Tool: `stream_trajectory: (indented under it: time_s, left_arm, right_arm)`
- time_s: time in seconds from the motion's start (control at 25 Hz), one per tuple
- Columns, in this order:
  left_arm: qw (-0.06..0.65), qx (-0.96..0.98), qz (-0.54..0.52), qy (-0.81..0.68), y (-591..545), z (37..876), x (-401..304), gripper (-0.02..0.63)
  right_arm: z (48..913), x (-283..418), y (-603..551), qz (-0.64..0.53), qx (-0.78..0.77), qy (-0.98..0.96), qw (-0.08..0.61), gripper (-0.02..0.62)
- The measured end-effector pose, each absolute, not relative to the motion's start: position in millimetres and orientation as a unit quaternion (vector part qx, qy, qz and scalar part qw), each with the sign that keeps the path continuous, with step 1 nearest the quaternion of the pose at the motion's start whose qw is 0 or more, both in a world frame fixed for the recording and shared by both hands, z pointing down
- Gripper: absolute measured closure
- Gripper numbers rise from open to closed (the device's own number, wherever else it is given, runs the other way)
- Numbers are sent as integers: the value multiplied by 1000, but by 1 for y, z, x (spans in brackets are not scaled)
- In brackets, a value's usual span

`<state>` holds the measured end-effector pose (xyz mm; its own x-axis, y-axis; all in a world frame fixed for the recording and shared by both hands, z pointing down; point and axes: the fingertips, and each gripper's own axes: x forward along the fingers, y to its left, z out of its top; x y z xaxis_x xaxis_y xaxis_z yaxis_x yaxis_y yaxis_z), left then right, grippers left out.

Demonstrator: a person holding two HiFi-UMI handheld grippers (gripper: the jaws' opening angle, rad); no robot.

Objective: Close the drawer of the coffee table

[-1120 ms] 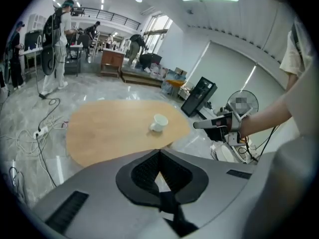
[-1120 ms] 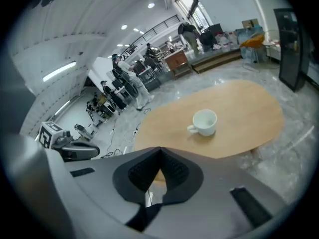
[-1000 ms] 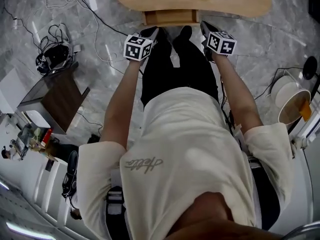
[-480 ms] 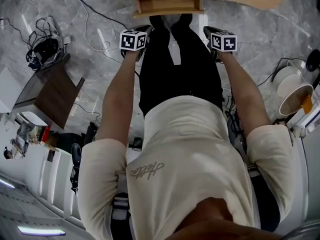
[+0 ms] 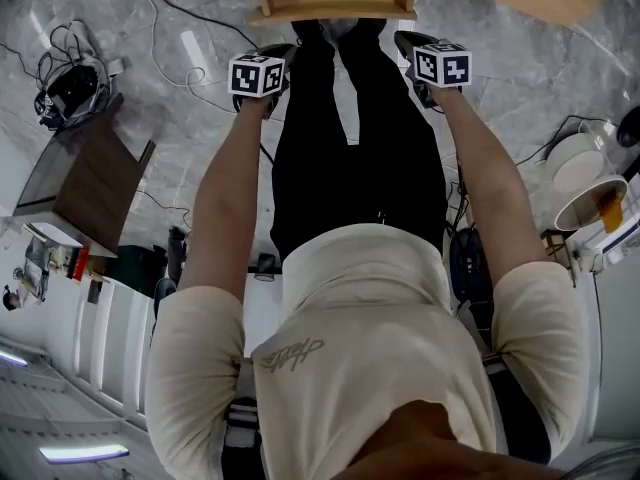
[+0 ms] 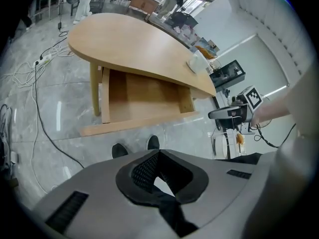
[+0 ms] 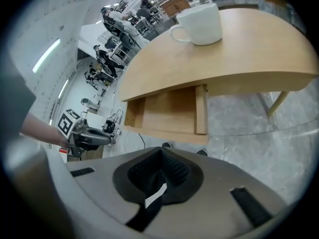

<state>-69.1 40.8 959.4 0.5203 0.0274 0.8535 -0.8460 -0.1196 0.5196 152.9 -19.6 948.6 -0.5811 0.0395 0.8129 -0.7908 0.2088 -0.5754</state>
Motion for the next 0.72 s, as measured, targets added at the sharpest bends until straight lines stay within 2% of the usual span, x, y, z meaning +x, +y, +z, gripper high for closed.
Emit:
stream_trajectory:
  time_s: [0.52,0.72]
  left_arm:
    - [600,640,350,-329,22,1024,-54,601]
    - [592,629,375,-337,21,1045,-63,601]
  right_arm:
    - [1012,152,-18,589,266,-656,389,600]
    - [1029,137,-17,593,264,-648,398,600]
